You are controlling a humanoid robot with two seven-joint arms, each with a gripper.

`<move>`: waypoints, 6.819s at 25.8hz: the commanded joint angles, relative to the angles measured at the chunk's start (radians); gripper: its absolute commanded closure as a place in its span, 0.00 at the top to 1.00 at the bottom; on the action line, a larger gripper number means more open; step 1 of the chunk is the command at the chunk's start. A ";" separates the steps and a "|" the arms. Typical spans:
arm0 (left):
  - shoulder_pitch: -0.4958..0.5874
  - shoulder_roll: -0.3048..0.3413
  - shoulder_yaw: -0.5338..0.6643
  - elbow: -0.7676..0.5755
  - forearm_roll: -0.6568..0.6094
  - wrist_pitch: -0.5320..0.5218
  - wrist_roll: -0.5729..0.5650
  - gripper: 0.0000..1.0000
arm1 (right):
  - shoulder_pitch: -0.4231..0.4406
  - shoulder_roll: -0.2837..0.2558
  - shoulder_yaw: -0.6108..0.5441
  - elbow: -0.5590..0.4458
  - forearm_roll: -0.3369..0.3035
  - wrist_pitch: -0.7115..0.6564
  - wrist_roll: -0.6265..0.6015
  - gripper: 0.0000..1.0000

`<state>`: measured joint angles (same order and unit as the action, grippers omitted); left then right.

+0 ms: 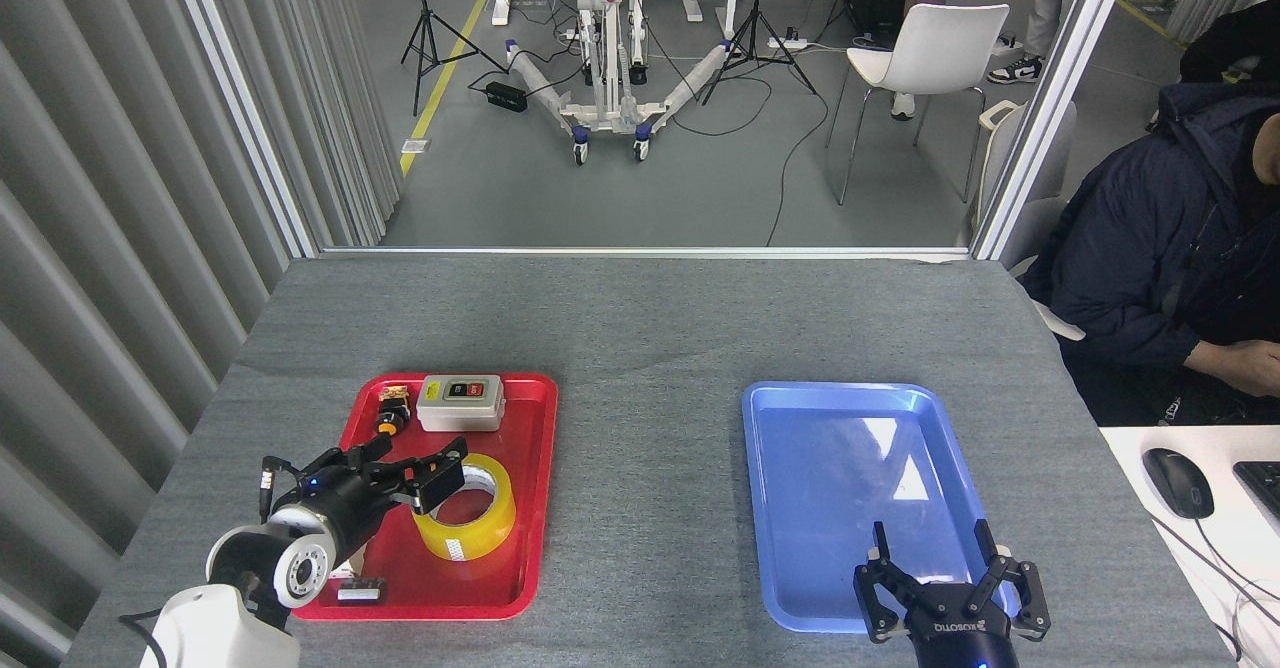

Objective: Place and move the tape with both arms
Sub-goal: 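Lower the left gripper and grasp the yellow tape roll's rim, then lift the tape with the left gripper and set it beside the red tray, then reach the right gripper toward the tape held by the left gripper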

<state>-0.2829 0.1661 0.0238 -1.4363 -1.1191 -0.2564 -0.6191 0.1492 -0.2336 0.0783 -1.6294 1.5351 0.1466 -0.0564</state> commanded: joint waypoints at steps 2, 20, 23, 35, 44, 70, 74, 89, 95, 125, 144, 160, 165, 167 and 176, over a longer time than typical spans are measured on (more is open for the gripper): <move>-0.036 -0.045 -0.022 0.063 -0.274 -0.009 0.001 1.00 | -0.005 0.002 0.003 0.000 0.000 0.001 0.001 1.00; -0.134 -0.019 -0.091 0.171 -0.321 -0.006 -0.341 1.00 | -0.010 0.017 0.008 0.000 0.000 0.001 0.001 1.00; -0.157 -0.022 -0.093 0.211 -0.315 -0.012 -0.341 1.00 | -0.010 0.016 0.008 0.000 0.002 0.001 0.001 1.00; -0.254 -0.013 -0.189 0.336 -0.312 -0.006 -0.341 1.00 | -0.003 0.020 0.009 0.000 0.022 0.005 0.001 1.00; -0.311 -0.002 -0.209 0.491 -0.304 -0.021 -0.238 0.87 | -0.003 0.020 0.008 0.000 0.022 0.007 0.001 1.00; -0.318 0.033 -0.213 0.533 -0.304 -0.087 -0.113 0.55 | -0.002 0.030 0.011 0.003 0.023 0.008 0.001 1.00; -0.318 0.042 -0.214 0.536 -0.304 -0.089 -0.113 0.55 | -0.002 0.030 0.011 0.008 0.025 0.010 0.001 1.00; -0.315 0.075 -0.211 0.540 -0.304 -0.253 -0.126 0.55 | -0.002 0.037 0.011 0.016 0.026 0.010 0.001 1.00; -0.312 0.073 -0.211 0.540 -0.304 -0.305 -0.131 0.44 | 0.006 0.040 0.011 0.016 0.026 0.010 0.001 1.00; -0.280 0.050 -0.067 0.471 -0.079 -0.304 -0.120 0.12 | 0.018 0.037 0.008 0.031 0.030 0.010 -0.008 1.00; -0.185 0.007 0.062 0.505 0.571 -0.365 -0.237 0.13 | 0.013 0.037 -0.032 0.031 0.028 0.014 -0.010 1.00; 0.234 -0.005 -0.051 0.017 1.036 -0.235 -0.355 0.12 | 0.017 -0.007 -0.034 0.022 0.025 0.083 -0.019 1.00; 0.266 -0.004 -0.143 -0.105 1.076 -0.118 -0.352 0.10 | 0.015 -0.225 0.126 0.020 -0.001 0.108 -0.237 1.00; 0.268 -0.010 -0.173 -0.131 1.076 -0.098 -0.343 0.09 | 0.013 -0.260 0.187 0.016 -0.038 0.122 -0.278 1.00; 0.274 -0.043 -0.183 -0.134 1.065 -0.052 -0.333 0.09 | -0.069 -0.547 0.362 -0.084 -0.638 -0.136 -0.209 1.00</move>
<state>-0.0088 0.1297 -0.1578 -1.5736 -0.0472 -0.3127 -0.9577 0.1211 -0.6914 0.4042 -1.6863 1.1267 0.1346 -0.3192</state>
